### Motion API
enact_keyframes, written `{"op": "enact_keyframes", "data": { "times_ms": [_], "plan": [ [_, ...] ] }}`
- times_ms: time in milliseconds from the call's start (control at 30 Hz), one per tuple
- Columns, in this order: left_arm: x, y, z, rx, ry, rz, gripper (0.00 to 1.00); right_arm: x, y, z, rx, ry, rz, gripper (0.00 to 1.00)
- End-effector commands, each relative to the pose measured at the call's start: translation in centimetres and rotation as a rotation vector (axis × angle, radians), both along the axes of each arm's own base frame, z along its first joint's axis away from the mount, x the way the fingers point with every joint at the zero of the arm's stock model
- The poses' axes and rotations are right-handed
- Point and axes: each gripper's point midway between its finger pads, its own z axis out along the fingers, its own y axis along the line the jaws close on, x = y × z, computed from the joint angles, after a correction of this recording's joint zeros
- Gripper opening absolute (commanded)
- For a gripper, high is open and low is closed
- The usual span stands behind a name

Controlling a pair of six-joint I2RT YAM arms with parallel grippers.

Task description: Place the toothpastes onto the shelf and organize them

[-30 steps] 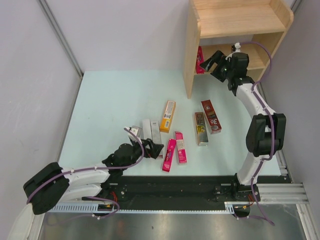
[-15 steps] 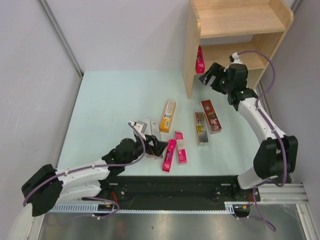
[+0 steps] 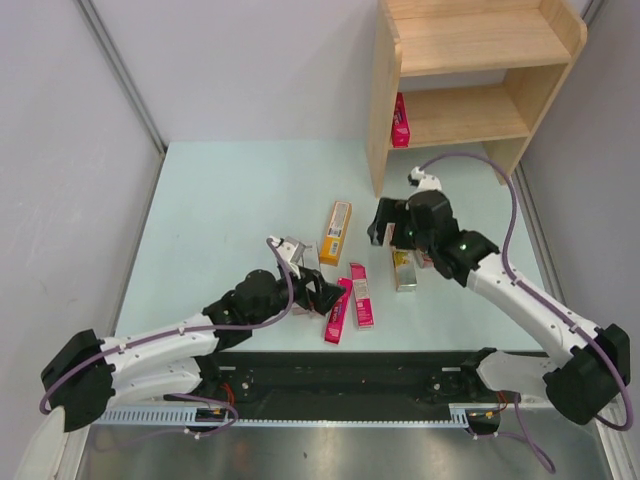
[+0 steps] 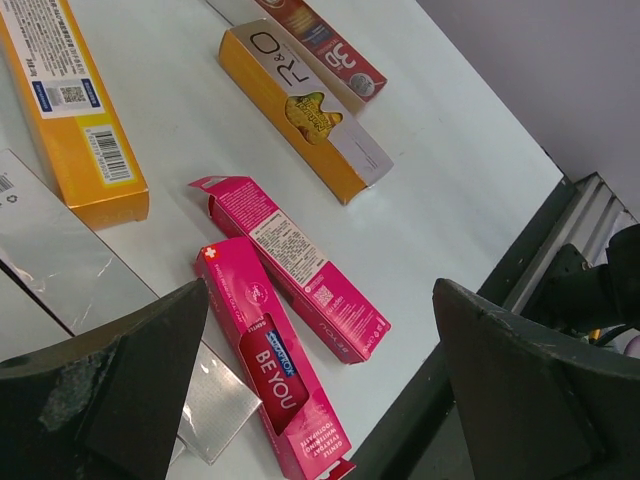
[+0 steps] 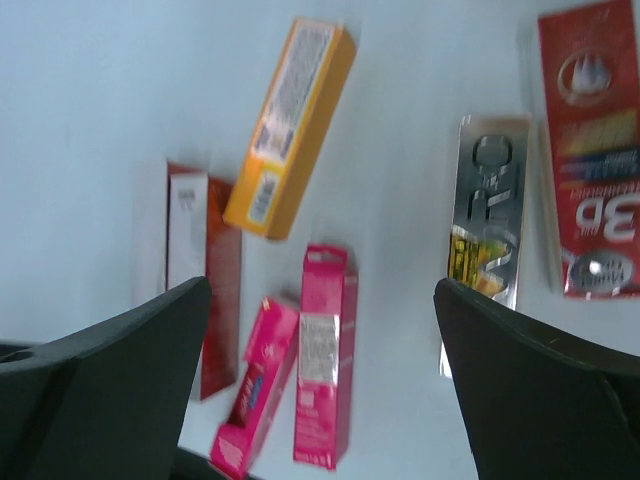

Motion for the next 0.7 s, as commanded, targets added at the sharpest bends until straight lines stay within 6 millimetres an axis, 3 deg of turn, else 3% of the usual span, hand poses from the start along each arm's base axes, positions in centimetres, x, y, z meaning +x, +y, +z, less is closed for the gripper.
{"op": "enact_keyframes", "data": {
  "times_ms": [0, 200, 333, 467, 667],
  "plan": [
    [0.1, -0.1, 2.5, -0.044, -0.029, 0.011, 1.0, -4.0, -0.8, -2.8, -0.12, 0.045, -0.035, 1.0],
    [0.2, 0.6, 2.6, -0.05, -0.022, 0.045, 1.0, -8.6, 0.9, -8.2, -0.208, 0.159, 0.028, 0.98],
    [0.4, 1.0, 2.8, -0.047, -0.024, 0.063, 1.0, -11.8, 2.8, -10.5, -0.249, 0.201, 0.085, 0.97],
    [0.4, 1.2, 2.9, -0.048, -0.024, 0.074, 1.0, -13.6, 4.3, -12.9, -0.258, 0.246, 0.111, 0.97],
    [0.4, 1.5, 2.7, -0.046, -0.016, 0.088, 1.0, -14.4, 4.5, -15.1, -0.296, 0.28, 0.115, 0.95]
  ]
}}
